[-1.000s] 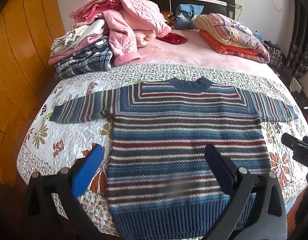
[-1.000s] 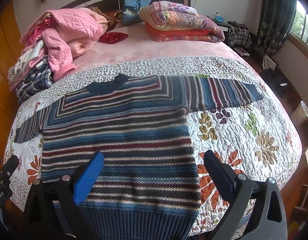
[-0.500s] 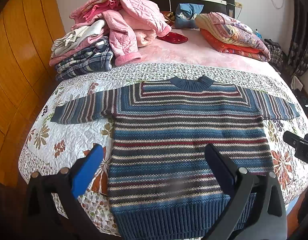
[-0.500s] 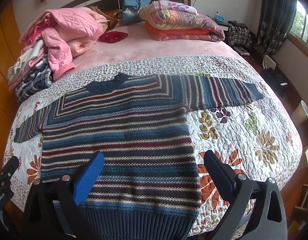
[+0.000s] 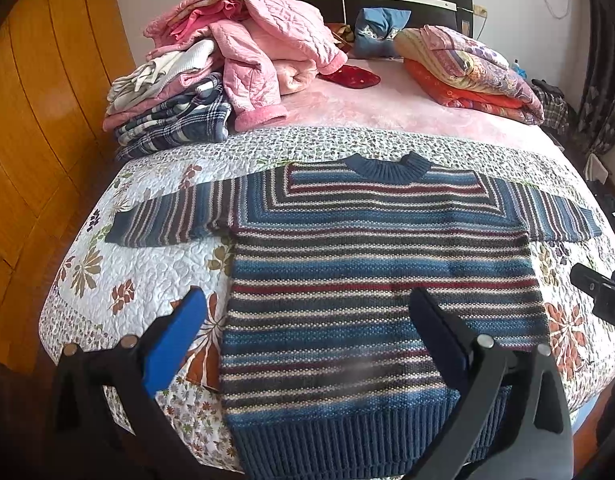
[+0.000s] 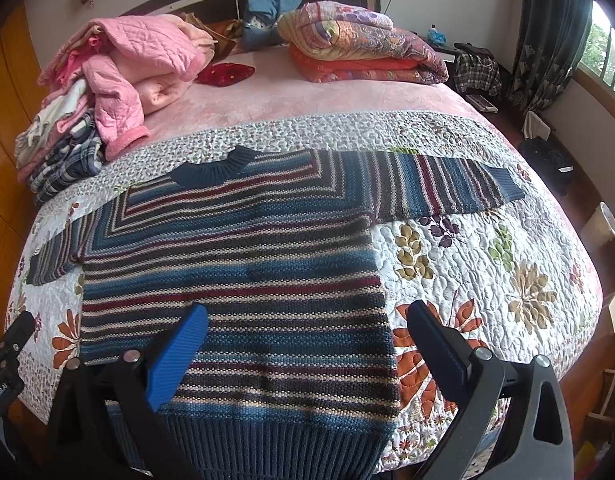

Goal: Fold small clothes

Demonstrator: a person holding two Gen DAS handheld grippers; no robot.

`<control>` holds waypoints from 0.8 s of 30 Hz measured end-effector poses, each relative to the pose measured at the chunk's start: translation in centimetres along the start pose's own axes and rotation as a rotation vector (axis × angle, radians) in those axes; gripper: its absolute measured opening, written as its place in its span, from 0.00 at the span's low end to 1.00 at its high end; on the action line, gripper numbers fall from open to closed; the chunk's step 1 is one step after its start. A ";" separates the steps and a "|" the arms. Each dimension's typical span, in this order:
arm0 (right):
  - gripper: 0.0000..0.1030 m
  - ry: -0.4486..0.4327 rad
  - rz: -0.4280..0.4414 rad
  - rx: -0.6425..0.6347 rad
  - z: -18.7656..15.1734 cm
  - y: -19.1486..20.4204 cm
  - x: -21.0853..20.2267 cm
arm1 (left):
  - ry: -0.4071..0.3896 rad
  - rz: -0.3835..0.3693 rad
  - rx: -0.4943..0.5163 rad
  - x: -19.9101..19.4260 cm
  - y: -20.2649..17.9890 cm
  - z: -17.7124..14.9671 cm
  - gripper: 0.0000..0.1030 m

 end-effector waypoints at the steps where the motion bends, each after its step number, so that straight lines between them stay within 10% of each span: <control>1: 0.97 0.001 0.000 0.000 0.0 0.1 -0.1 | 0.000 0.000 0.001 0.0 0.0 0.0 0.97; 24: 0.97 -0.007 -0.007 0.000 0.1 0.4 -0.3 | -0.019 -0.009 0.012 0.0 -0.1 -0.3 0.97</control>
Point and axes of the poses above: each gripper's, at about its wrist camera, not at the fingertips, and x roughly the way its jaws point, y to its left, z to its top, the point moved 3 cm from there along x, roughly the way its jaws point, and after that the axes turned 15 degrees about -z, right-handed, at the moved point
